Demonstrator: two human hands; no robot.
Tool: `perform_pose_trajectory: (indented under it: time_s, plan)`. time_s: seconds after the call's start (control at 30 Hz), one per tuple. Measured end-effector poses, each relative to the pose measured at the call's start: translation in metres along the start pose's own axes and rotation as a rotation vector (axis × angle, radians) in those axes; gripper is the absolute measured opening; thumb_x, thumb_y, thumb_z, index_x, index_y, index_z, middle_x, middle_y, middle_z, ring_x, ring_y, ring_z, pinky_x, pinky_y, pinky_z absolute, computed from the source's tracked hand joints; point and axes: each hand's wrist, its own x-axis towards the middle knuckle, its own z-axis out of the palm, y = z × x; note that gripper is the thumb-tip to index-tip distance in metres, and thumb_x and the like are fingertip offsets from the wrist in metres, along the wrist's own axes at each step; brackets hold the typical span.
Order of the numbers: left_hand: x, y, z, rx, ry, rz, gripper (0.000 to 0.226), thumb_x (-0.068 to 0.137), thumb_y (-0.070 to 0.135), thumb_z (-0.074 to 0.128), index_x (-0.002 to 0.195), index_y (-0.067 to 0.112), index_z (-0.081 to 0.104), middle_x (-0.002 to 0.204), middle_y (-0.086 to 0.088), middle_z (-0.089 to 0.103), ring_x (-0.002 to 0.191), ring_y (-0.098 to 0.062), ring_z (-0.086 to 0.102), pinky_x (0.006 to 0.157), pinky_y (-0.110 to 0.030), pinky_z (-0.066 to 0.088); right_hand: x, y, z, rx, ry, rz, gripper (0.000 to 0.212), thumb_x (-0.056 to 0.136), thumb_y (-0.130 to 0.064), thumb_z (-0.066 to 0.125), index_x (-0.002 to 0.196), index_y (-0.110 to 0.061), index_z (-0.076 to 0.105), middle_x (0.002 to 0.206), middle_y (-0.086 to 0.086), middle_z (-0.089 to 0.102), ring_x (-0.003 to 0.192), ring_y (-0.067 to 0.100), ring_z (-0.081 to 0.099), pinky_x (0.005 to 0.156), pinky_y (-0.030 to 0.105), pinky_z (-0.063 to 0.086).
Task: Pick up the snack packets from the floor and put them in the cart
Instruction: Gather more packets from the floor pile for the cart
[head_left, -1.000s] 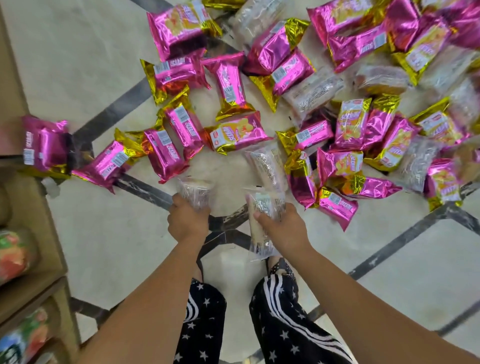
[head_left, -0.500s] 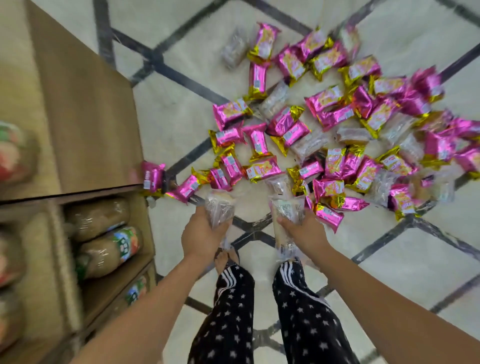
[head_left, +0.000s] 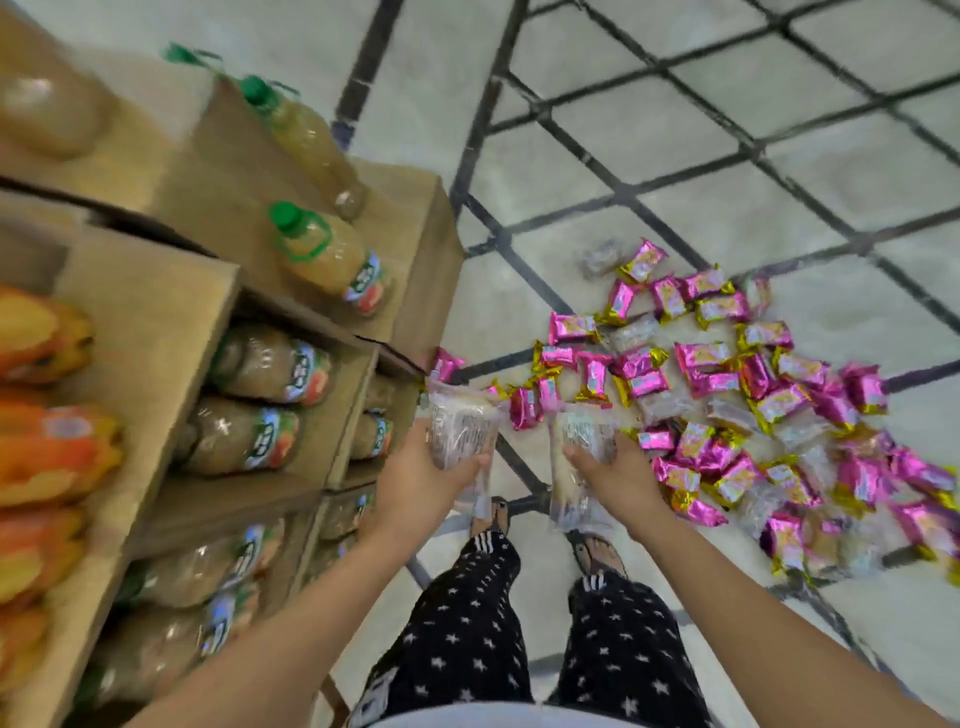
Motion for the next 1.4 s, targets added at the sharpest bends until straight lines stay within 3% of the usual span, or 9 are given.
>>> perform_pose_trajectory:
  time_s: [0.3,0.37,0.43,0.57,0.83,1.0,1.13,1.27,1.4]
  plan:
    - [-0.178,-0.037,0.019,-0.287,0.337,-0.335,0.050,0.073,0.045,0.082,0.108,0.025,0.053,0.086,0.010,0.066,0.075,-0.009,0.064,0.063,-0.032,0.052,-0.077,0.015,-0.018,-0.278,-0.236,-0.280,0.064,0.087,-0.037,0.070,0.136,-0.005,0.045,0.129,0.005,0.056,0.118,0.030,0.054,0.098,0.036,0.045]
    - [-0.219,-0.055,0.038,-0.338,0.409,-0.433,0.052,0.073,0.048,0.081,0.110,0.025,0.053,0.089,0.009,0.065,0.077,-0.011,0.063,0.064,-0.034,0.052,-0.093,0.026,-0.018,-0.350,-0.288,-0.320,0.059,0.090,-0.030,0.069,0.137,-0.006,0.044,0.119,-0.005,0.048,0.121,0.028,0.050,0.089,0.027,0.040]
    - [-0.257,-0.077,0.057,-0.370,0.476,-0.538,0.055,0.071,0.053,0.079,0.110,0.023,0.053,0.087,0.007,0.065,0.076,-0.017,0.064,0.064,-0.037,0.055,-0.106,0.043,-0.015,-0.448,-0.329,-0.357,0.037,0.089,-0.029,0.070,0.116,-0.012,0.051,0.101,-0.008,0.054,0.102,0.025,0.056,0.071,0.023,0.043]
    - [-0.329,-0.121,0.077,-0.551,0.598,-0.702,0.056,0.067,0.058,0.079,0.105,0.025,0.056,0.084,0.005,0.068,0.075,-0.018,0.067,0.067,-0.042,0.058,-0.138,0.077,0.016,-0.592,-0.411,-0.378,0.045,0.083,-0.037,0.075,0.112,-0.009,0.057,0.101,0.007,0.068,0.090,0.024,0.066,0.078,0.041,0.056]
    - [-0.459,-0.209,0.093,-0.805,0.845,-0.890,0.051,0.072,0.050,0.080,0.108,0.025,0.055,0.096,0.005,0.068,0.081,-0.015,0.065,0.071,-0.034,0.053,-0.249,0.128,0.127,-0.917,-0.620,-0.552,0.070,0.087,-0.039,0.070,0.140,-0.003,0.041,0.130,0.014,0.055,0.117,0.031,0.054,0.086,0.030,0.043]
    - [-0.559,-0.278,0.096,-0.889,0.974,-0.954,0.049,0.072,0.048,0.081,0.110,0.028,0.056,0.092,0.008,0.069,0.080,-0.011,0.066,0.071,-0.035,0.057,-0.344,0.191,0.225,-1.014,-0.728,-0.621,0.040,0.086,-0.032,0.072,0.106,-0.006,0.052,0.101,0.006,0.060,0.076,0.015,0.056,0.056,0.025,0.038]
    - [-0.652,-0.333,0.103,-0.864,1.070,-1.076,0.046,0.073,0.049,0.080,0.105,0.030,0.052,0.084,0.015,0.063,0.073,-0.003,0.061,0.056,-0.021,0.046,-0.433,0.261,0.301,-1.132,-0.893,-0.678,0.043,0.085,-0.030,0.074,0.115,-0.005,0.055,0.100,0.007,0.065,0.083,0.020,0.062,0.069,0.033,0.053]
    - [-0.724,-0.372,0.116,-0.867,1.197,-1.252,0.047,0.073,0.049,0.080,0.104,0.029,0.050,0.085,0.011,0.061,0.076,-0.014,0.061,0.059,-0.028,0.047,-0.510,0.319,0.358,-1.213,-1.068,-0.756,0.042,0.086,-0.031,0.072,0.117,-0.011,0.052,0.096,-0.001,0.059,0.073,0.007,0.056,0.053,0.018,0.041]
    - [-0.762,-0.394,0.130,-0.970,1.325,-1.343,0.044,0.075,0.045,0.080,0.104,0.028,0.052,0.083,0.014,0.060,0.075,-0.008,0.060,0.058,-0.024,0.046,-0.561,0.356,0.395,-1.298,-1.185,-0.830,0.047,0.085,-0.037,0.073,0.120,-0.013,0.053,0.105,-0.002,0.059,0.089,0.014,0.056,0.066,0.023,0.044]
